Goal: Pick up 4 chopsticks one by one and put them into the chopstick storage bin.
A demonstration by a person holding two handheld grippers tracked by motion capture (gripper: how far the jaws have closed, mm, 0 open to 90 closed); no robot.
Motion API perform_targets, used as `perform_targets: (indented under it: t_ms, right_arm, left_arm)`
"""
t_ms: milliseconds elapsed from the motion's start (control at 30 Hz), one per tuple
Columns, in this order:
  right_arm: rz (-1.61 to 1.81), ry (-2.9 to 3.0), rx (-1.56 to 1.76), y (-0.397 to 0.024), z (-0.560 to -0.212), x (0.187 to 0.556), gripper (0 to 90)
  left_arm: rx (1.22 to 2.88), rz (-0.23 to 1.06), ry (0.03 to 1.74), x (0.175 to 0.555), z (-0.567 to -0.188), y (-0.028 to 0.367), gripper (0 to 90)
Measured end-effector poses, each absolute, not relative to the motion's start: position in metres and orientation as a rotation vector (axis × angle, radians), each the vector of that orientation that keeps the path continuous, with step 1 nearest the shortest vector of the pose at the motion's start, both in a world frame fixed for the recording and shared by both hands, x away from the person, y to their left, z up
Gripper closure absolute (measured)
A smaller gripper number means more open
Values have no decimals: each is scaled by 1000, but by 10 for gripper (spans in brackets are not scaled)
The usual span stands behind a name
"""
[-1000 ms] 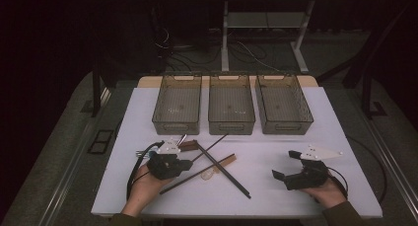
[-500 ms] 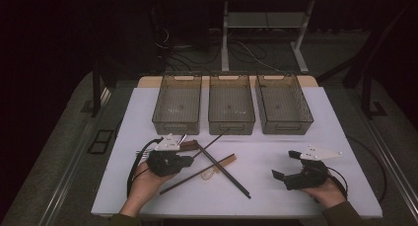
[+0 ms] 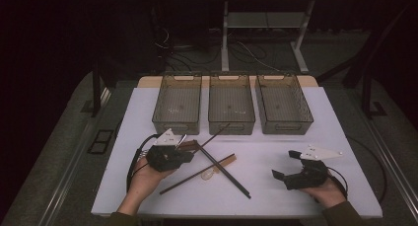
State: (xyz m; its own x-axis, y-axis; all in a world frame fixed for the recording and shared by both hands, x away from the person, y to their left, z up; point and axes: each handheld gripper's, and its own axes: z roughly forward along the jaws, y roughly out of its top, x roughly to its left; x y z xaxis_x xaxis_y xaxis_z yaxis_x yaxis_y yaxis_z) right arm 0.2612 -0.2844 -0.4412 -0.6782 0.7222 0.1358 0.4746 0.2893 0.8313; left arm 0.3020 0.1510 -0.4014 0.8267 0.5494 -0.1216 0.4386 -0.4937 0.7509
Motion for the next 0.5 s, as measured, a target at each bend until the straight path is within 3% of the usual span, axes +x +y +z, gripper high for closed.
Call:
perform_targets:
  t_ms: [500]
  right_arm:
    - [1337,2294,1099,-285,-441,262,22]
  left_arm:
    - [2136,187,720,313,-389,149,840]
